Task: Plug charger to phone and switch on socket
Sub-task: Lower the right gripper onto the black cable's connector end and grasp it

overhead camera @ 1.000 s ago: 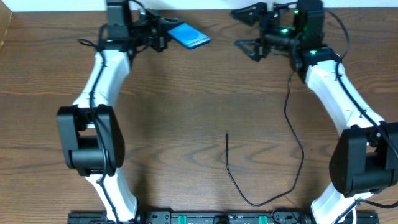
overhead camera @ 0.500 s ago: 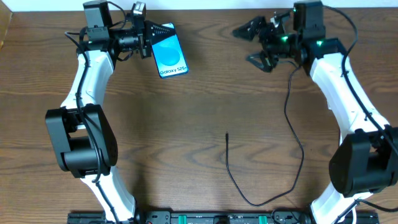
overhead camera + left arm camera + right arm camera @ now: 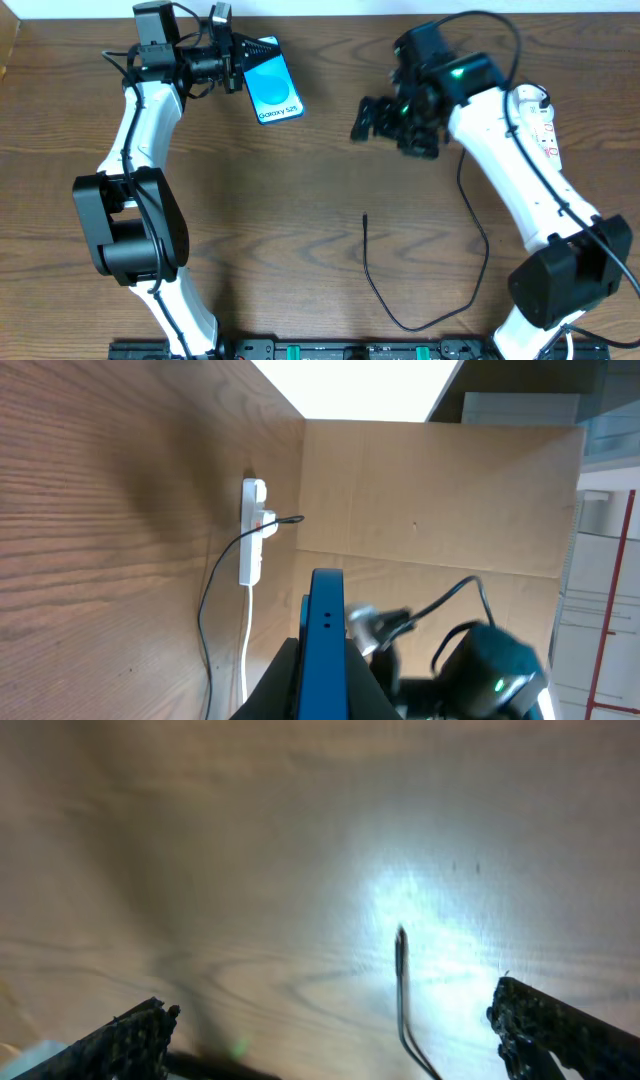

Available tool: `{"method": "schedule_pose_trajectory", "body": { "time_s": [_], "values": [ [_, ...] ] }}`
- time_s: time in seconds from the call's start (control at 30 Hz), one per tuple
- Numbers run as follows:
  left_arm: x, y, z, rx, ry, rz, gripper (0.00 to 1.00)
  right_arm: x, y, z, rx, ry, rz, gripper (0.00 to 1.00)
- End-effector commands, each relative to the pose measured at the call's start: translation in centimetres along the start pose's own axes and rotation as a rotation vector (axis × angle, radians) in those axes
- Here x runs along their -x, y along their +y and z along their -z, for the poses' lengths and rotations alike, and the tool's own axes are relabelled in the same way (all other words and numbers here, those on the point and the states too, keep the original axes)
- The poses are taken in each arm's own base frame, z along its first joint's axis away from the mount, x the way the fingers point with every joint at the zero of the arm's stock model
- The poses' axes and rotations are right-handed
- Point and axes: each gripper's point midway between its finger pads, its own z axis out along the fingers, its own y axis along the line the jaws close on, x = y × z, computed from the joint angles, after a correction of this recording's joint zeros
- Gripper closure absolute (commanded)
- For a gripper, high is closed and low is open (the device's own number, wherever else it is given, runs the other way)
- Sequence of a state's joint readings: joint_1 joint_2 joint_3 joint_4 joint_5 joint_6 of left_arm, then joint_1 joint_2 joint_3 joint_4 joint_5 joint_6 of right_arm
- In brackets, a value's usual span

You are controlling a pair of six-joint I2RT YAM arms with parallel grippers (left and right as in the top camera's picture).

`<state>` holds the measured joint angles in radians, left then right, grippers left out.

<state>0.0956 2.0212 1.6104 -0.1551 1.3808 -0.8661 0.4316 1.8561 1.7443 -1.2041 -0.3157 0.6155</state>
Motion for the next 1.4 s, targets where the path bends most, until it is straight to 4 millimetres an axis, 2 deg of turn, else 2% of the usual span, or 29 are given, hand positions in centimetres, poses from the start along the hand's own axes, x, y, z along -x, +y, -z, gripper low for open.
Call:
{"method": "schedule_pose_trajectory", "body": {
  "time_s": [0.0,0.17,0.23,0.27,0.37,0.43,0.57,0.63,0.9,1.17,1.37],
  "values": [
    [-0.4,-1.5,0.5,-0.017,0.005,-0.035,0.93,-2.8,-1.1,-2.7,-0.089,0.068,0.036,0.01],
    [-0.7,-1.0,0.5,-0.007,0.013,-0.016,0.93,-5.2,-3.4,-6.5,-0.16,0.113,-0.082,0.01],
    [-0.9,-0.8,0.5,-0.002,0.016,-0.036,0.93,-6.1,-4.5,-8.5,-0.165,0.132,-0.13,0.01],
    [-0.9,-0.7,0.5,-0.002,0.016,-0.05,0.93,-7.2,-5.4,-9.8,-0.159,0.167,-0.14,0.01],
    [-1.0,-0.7,0.5,-0.001,0.017,-0.045,0.93,-8.6,-5.9,-11.0,-0.139,0.211,-0.15,0.01],
    [-1.0,-0.6,0.5,0.0,0.018,-0.038,0.93,-9.9,-6.1,-11.7,-0.108,0.263,-0.147,0.05],
    [-1.0,-0.6,0.5,0.002,0.016,-0.04,0.93,-10.5,-6.7,-12.0,-0.115,0.283,-0.093,0.06],
    [-0.7,-0.4,0.5,0.014,0.002,-0.046,0.93,-10.5,-6.6,-12.1,-0.115,0.278,-0.056,0.02],
    [-1.0,0.0,0.5,0.024,0.004,-0.01,0.93,-11.3,-7.3,-13.2,-0.216,0.255,0.009,0.0],
    [-1.0,0.0,0.5,0.022,0.007,-0.01,0.93,-11.8,-7.8,-14.3,-0.242,0.293,-0.03,0.06],
    [-1.0,0.0,0.5,0.022,0.007,-0.011,0.93,-11.1,-8.1,-15.2,-0.295,0.301,-0.053,0.08]
  ]
}}
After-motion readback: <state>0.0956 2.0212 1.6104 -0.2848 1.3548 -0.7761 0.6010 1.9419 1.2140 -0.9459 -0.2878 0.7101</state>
